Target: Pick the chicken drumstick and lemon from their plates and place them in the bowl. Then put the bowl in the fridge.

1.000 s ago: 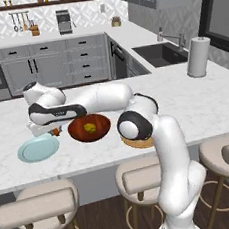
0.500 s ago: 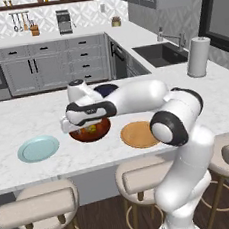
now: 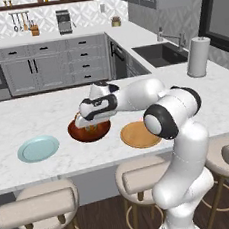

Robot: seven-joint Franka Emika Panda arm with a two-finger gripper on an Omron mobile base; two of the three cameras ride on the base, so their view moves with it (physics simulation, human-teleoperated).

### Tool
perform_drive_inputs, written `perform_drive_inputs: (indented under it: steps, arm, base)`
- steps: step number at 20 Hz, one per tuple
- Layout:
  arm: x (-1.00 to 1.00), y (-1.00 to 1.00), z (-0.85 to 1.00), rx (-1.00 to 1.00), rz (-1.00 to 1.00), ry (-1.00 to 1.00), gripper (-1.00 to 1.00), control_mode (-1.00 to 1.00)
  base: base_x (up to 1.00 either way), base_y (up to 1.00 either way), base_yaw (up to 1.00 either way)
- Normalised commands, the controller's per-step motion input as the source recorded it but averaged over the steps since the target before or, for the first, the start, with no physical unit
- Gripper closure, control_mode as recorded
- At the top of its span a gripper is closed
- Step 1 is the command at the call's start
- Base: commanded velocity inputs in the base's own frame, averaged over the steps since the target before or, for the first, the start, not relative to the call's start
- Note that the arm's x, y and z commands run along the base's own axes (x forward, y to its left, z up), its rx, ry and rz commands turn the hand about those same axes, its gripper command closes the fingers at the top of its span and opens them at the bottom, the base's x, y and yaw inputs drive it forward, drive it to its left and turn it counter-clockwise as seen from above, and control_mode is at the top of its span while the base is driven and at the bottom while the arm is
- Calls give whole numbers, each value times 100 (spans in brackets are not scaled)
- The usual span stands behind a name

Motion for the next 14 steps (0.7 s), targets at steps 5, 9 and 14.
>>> perform_drive_inputs:
  steps: [5, 9, 14]
  arm:
    - [92, 12, -19, 0, 10, 10, 100, -100]
    - [24, 42, -5, 0, 8, 4, 100, -100]
    - [8, 36, -9, 0, 2, 3, 100, -100]
  base:
    - [0, 0, 0]
    - [0, 0, 0]
    - [0, 0, 0]
